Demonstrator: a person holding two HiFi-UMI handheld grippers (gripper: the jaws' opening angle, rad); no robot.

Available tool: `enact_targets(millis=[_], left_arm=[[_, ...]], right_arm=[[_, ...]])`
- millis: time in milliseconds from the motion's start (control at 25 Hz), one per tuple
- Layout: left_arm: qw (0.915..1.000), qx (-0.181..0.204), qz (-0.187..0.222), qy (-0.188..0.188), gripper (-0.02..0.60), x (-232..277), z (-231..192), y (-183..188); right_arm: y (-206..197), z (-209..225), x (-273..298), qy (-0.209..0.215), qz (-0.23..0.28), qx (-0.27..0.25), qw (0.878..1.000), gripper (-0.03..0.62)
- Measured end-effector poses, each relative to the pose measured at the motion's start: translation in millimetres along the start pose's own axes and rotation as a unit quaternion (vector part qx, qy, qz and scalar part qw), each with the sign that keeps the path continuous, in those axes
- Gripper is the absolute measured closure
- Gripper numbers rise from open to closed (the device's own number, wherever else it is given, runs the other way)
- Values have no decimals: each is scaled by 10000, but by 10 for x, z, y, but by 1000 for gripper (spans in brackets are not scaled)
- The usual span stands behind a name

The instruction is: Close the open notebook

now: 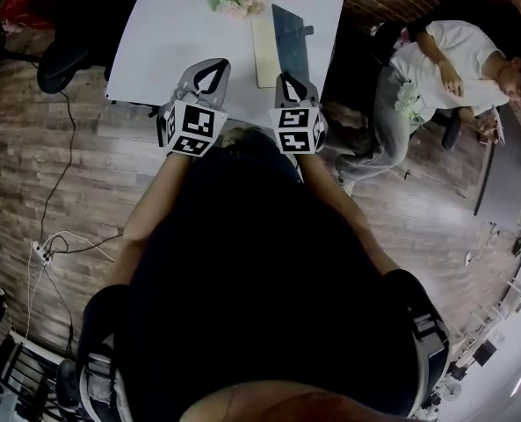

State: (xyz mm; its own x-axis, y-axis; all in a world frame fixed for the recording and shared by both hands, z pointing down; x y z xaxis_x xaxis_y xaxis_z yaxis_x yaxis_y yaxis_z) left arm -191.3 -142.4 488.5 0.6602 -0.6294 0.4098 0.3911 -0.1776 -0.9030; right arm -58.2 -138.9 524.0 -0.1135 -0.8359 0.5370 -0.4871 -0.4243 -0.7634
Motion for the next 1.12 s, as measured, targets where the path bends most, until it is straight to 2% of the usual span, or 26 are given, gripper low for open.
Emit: enact_targets(millis=[520,1120], left_arm=[[10000,39,-47,20,575,27,73,30],[9996,-39,-142,245,575,-87,1,-46]], right_arm=[[-13,1,-6,98,16,8,10000,572],[-48,-165,92,309,-53,-219,9993,572]])
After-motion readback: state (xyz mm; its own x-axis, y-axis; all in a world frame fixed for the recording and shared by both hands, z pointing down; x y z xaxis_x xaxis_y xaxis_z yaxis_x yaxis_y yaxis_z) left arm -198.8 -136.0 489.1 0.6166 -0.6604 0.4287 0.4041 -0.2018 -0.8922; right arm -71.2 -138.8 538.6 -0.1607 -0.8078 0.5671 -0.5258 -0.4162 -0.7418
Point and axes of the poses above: the fingertips, and each gripper's own axes: x forward along the fingers, z to its right, y out of its top, the point moved 2 cm from there along -x, backward along the fingers, and after that the axes turned 10 degrees about -y, right-handed, at the moved point
